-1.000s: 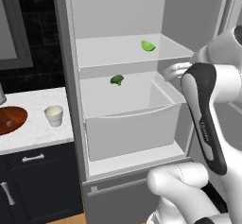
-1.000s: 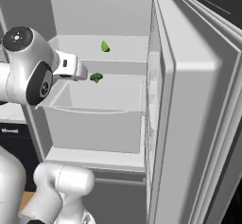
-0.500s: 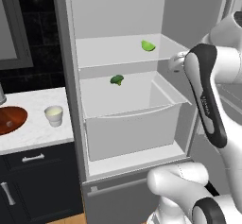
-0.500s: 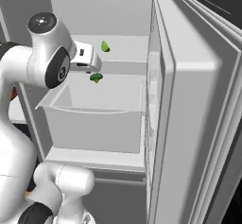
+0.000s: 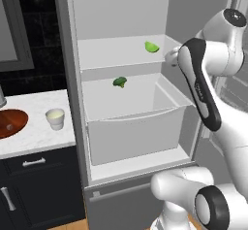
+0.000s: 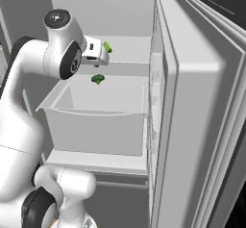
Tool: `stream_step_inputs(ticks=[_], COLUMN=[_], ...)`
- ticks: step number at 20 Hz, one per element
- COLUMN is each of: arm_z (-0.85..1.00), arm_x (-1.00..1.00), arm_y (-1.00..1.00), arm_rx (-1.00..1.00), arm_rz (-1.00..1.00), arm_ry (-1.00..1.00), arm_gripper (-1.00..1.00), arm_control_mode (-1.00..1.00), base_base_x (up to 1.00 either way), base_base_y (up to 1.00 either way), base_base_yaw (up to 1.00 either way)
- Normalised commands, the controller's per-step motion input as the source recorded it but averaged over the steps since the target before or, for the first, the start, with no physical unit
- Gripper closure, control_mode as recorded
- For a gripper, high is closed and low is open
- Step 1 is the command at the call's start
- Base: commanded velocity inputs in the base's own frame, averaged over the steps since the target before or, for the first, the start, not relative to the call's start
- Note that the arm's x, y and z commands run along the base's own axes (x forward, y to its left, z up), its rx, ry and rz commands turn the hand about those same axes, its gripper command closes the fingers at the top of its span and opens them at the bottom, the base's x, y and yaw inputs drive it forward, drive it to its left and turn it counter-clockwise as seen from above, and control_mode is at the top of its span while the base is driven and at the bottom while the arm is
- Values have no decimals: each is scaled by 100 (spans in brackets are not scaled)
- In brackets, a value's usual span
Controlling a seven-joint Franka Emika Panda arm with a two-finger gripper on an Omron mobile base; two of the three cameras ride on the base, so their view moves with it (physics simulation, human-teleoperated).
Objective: Grab a lemon wedge from the fridge and one ice cube from the ice bowl, and put them in the glass of lemonade.
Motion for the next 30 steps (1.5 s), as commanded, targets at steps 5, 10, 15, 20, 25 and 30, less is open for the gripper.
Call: stream_step_inputs(ticks=[5,10,15,20,25,30], arm_z=[0,0,-3,-7,-6,-11], arm_x=[60,67,65,63,60,63], arm_y=[0,-5,0,0,0,0], arm_rx=[0,0,0,0,0,0], arm_rz=[0,1,7,8,7,5], arm_ry=[0,0,2,2,3,3], arm_gripper=[-100,-100,-100,-100,-100,-100], arm_control_mode=[-100,-100,-100,-100,-100,-100], base_base_x=[0,0,0,0,0,0], base_base_y=[0,0,0,0,0,0], base_base_yaw=[0,0,0,0,0,0])
